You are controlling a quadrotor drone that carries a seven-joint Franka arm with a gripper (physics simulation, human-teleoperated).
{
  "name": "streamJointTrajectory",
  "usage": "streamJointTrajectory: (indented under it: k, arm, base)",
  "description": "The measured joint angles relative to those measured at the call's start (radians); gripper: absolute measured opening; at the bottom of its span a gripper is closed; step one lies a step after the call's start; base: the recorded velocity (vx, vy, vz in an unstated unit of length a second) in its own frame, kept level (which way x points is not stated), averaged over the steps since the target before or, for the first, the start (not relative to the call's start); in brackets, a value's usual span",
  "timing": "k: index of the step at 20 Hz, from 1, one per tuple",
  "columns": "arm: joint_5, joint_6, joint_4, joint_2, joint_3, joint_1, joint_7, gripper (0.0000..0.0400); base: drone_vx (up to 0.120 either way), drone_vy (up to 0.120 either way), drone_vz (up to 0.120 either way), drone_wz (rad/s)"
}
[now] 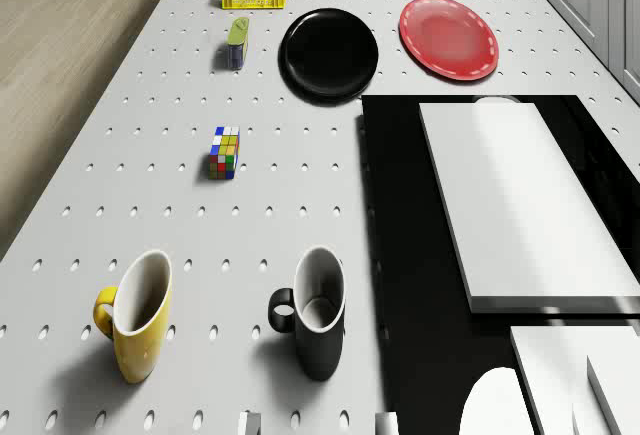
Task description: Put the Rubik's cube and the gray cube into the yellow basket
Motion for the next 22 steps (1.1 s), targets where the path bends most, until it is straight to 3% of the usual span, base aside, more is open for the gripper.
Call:
streamJointTrajectory:
  k: [6,11,22]
  arm:
    - [0.001,-0.098,0.128,0.025,0.001,-0.003,-0.002,0.0400]
    - [0.002,-0.154,0.222,0.059,0.002,-0.004,-0.002,0.0400]
    - [0.002,-0.191,0.293,0.085,0.004,-0.006,-0.003,0.0400]
  base:
    - [0.000,0.007,0.000,0.000]
    - [0.024,0.120,0.000,0.000]
    - [0.120,0.120,0.000,0.000]
